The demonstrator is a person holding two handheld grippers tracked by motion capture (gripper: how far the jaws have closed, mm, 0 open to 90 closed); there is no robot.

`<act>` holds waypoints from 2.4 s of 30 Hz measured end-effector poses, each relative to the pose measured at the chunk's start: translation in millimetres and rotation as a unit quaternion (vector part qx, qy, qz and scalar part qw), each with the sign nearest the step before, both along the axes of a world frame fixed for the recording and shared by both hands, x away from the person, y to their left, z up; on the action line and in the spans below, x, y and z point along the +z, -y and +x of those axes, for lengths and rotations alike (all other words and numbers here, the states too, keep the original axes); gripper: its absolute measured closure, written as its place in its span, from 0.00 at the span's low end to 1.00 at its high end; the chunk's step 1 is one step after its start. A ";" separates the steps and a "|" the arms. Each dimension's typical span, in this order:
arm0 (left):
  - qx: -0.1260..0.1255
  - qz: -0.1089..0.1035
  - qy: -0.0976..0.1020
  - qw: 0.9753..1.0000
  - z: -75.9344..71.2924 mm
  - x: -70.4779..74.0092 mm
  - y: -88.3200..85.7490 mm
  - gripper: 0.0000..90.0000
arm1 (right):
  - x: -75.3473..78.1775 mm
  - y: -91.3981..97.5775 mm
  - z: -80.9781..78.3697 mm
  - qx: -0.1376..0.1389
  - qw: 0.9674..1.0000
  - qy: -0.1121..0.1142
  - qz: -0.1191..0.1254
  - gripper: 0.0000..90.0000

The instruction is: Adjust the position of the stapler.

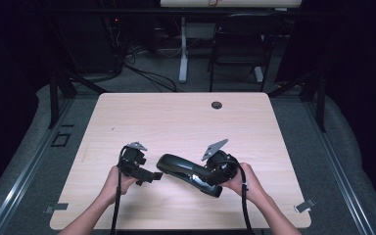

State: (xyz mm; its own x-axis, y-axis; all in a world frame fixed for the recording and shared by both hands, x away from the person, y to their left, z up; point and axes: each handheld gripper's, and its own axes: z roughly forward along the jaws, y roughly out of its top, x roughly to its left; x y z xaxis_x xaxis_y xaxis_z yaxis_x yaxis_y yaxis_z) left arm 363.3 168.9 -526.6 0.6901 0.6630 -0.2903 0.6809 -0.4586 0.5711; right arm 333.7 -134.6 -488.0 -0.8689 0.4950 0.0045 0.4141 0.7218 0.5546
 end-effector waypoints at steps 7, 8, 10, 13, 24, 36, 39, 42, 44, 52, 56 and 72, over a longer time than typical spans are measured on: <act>-0.004 0.003 -0.003 1.000 0.3 -1.5 3.3 0.00 | -2.3 -0.5 1.8 -0.006 1.000 0.002 0.014 0.63; -0.006 0.003 -0.004 1.000 0.1 -1.7 3.9 0.00 | -2.7 -0.8 1.6 -0.004 1.000 0.004 0.017 0.64; -0.006 0.003 -0.005 1.000 0.0 -1.9 4.2 0.00 | -2.5 -0.1 1.3 0.003 1.000 0.008 0.015 0.64; -0.005 0.002 -0.005 1.000 -0.5 -1.8 4.1 0.00 | -2.6 0.2 0.8 0.018 1.000 0.016 0.011 0.64; -0.006 -0.012 -0.002 1.000 -7.3 4.6 1.6 0.00 | -4.0 5.9 0.0 0.090 0.995 0.024 0.019 0.64; -0.006 -0.015 0.003 1.000 -11.3 8.0 1.4 0.00 | 8.5 15.0 -2.6 0.028 0.999 -0.001 0.026 0.55; -0.005 -0.017 0.002 1.000 -11.8 8.4 1.8 0.00 | 10.6 22.1 -6.4 0.016 1.000 -0.011 0.023 0.56; -0.004 -0.015 0.003 1.000 -12.6 8.7 2.6 0.00 | 8.8 25.6 -9.0 0.015 1.000 -0.018 0.012 0.60; -0.004 -0.016 0.003 1.000 -13.3 9.1 2.9 0.00 | 9.2 27.0 -9.9 0.017 1.000 -0.022 0.009 0.62; -0.005 -0.019 0.002 1.000 -14.1 9.7 2.0 0.00 | 12.8 26.7 -12.0 0.008 0.999 -0.030 -0.010 0.62; -0.006 -0.019 0.001 1.000 -13.9 9.4 3.1 0.00 | 13.7 27.8 -13.3 0.012 1.000 -0.025 -0.012 0.63; -0.011 -0.016 -0.001 1.000 -12.0 7.3 6.6 0.00 | 9.5 32.5 1.2 0.025 0.999 0.034 0.003 0.62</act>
State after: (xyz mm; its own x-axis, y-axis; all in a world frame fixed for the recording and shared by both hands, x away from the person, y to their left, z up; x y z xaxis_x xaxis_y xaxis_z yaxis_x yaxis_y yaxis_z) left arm 351.3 162.3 -519.3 0.7036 0.6387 -0.3114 0.6717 -0.4550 0.5846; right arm 334.8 -167.1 -478.4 -0.8908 0.4514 -0.0526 0.3390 0.7370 0.5847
